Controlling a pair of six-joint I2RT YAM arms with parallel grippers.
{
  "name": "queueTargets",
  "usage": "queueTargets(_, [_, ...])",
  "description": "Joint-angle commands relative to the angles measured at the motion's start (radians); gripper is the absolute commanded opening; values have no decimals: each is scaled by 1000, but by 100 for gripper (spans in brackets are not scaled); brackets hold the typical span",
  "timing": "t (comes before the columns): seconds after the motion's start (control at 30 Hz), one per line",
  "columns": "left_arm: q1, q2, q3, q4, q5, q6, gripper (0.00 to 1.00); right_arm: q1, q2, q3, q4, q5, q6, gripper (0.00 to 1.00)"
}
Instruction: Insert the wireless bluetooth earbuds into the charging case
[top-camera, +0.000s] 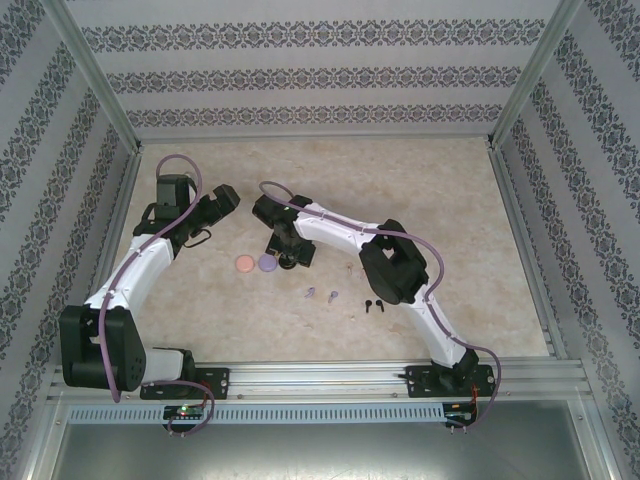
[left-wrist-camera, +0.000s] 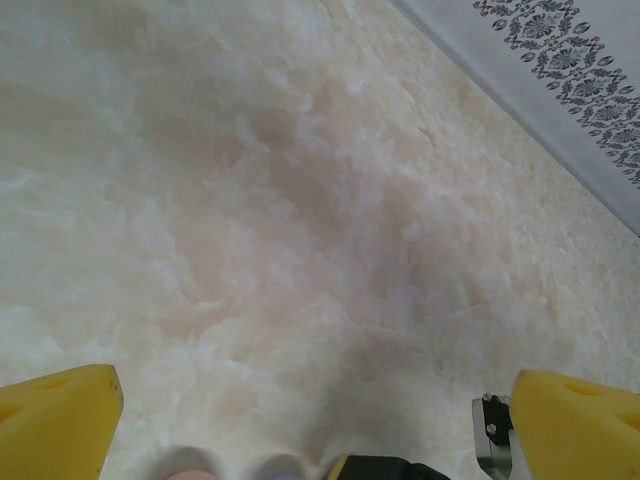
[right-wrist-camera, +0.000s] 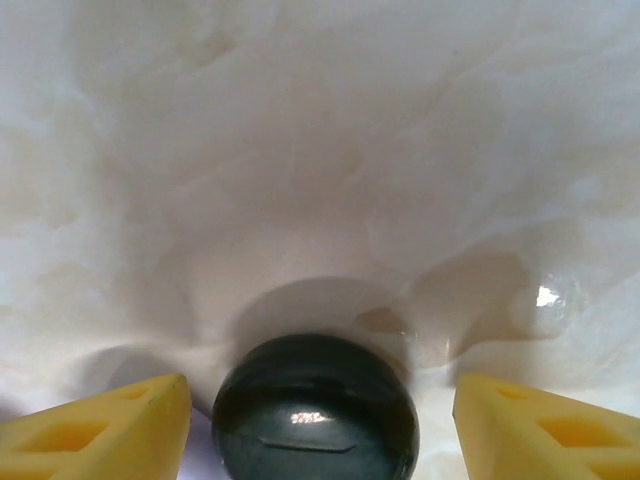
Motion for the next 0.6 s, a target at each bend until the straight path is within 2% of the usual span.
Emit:
queueTargets(0.0, [-13, 11, -9, 30, 14, -14, 99, 15, 32, 36, -41, 9, -9, 70])
queueTargets(0.4, [-14, 30, -1, 27, 29, -14, 99, 28, 90, 114, -125, 26, -36, 68])
queueTargets(0.57, [-14, 28, 0, 27, 34, -11, 99, 28, 87, 99, -123, 34, -34, 60])
